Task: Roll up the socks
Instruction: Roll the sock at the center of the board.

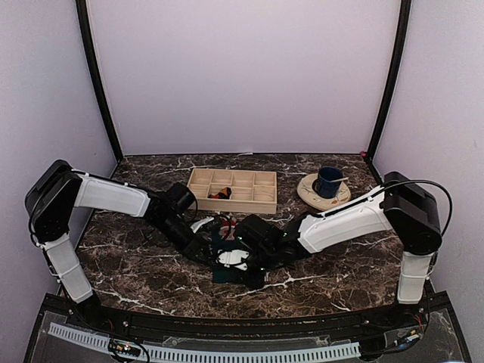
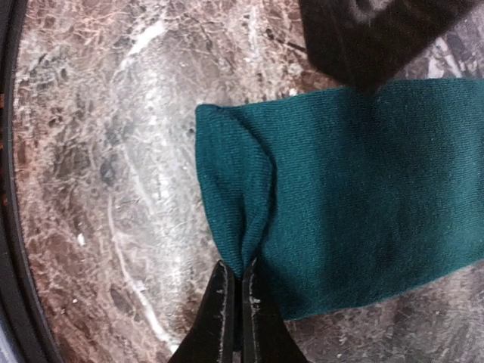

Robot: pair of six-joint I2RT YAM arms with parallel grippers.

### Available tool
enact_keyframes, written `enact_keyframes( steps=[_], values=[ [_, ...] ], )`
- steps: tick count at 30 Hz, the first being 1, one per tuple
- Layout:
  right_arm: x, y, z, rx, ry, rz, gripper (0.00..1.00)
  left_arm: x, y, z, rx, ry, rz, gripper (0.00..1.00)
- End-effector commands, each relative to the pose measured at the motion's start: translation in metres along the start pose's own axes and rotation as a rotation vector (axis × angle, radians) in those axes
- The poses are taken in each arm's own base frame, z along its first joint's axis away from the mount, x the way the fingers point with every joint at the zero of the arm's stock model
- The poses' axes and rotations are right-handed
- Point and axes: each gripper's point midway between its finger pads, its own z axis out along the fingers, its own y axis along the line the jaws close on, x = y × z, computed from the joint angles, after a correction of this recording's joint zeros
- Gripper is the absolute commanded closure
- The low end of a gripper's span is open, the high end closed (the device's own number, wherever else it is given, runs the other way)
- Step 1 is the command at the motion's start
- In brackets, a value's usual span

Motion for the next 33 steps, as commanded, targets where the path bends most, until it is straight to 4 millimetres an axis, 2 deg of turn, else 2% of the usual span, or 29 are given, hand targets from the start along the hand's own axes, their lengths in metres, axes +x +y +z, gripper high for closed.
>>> enact_keyframes(
  steps=[1, 5, 12, 15, 23, 33],
  values=[
    [0.010, 0.017, -0.003, -0.174, 0.053, 0.141, 1.00, -0.014, -0.001, -0.015, -0.057, -0.108, 0.044, 0.70],
    [0.007, 0.015, -0.006, -0.248, 0.047, 0.205, 1.00, -0.021, -0.005, -0.022, -0.064, -0.191, 0.066, 0.71],
    [0.002, 0.009, -0.009, -0.339, 0.036, 0.283, 1.00, -0.019, -0.003, -0.032, -0.124, -0.321, 0.087, 0.72],
    [0.003, 0.006, -0.009, -0.377, 0.044, 0.315, 1.00, -0.013, -0.006, -0.028, -0.142, -0.354, 0.112, 0.73],
    [-0.004, 0.003, -0.013, -0.475, 0.047, 0.384, 1.00, -0.005, -0.022, -0.001, -0.230, -0.356, 0.278, 0.73],
    [-0.005, 0.004, -0.008, -0.538, 0.069, 0.429, 1.00, 0.002, -0.033, -0.001, -0.254, -0.406, 0.408, 0.70]
  ],
)
